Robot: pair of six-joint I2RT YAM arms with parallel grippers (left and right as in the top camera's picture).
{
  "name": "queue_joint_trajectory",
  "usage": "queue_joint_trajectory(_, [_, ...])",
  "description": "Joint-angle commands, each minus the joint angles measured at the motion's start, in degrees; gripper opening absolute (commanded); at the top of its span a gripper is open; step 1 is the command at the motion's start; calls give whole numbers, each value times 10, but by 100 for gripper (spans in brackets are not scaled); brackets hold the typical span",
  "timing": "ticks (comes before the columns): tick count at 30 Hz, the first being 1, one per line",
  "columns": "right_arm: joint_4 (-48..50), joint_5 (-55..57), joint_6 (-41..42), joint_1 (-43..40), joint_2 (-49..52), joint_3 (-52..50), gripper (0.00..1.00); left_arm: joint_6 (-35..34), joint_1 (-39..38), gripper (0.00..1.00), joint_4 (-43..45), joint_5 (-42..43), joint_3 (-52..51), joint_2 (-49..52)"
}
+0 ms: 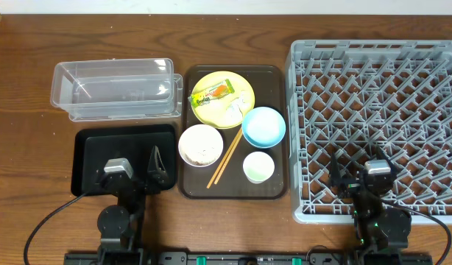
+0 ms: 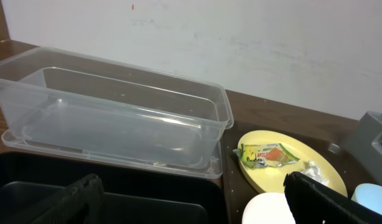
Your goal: Sort waste into correct bins and load items into the dishwasher rack
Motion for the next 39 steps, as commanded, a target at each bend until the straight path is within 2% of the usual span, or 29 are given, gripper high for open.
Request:
queue_joint_trajectory(1, [-2,-2,-5,3,-2,-1,99,5,3,95,-26,-9,-8,-3])
queue_joint_trajectory(27, [-3,4,13,3,-2,-1,99,4,3,95,-26,-9,-8,7])
queue_joint_trajectory(34, [-6,38,40,3,-1,6,99,3,3,95,-28,-7,10,61])
queue_joint_trajectory(39, [-28,48,41,3,26,46,99,2,3,95,-50,2,76,144])
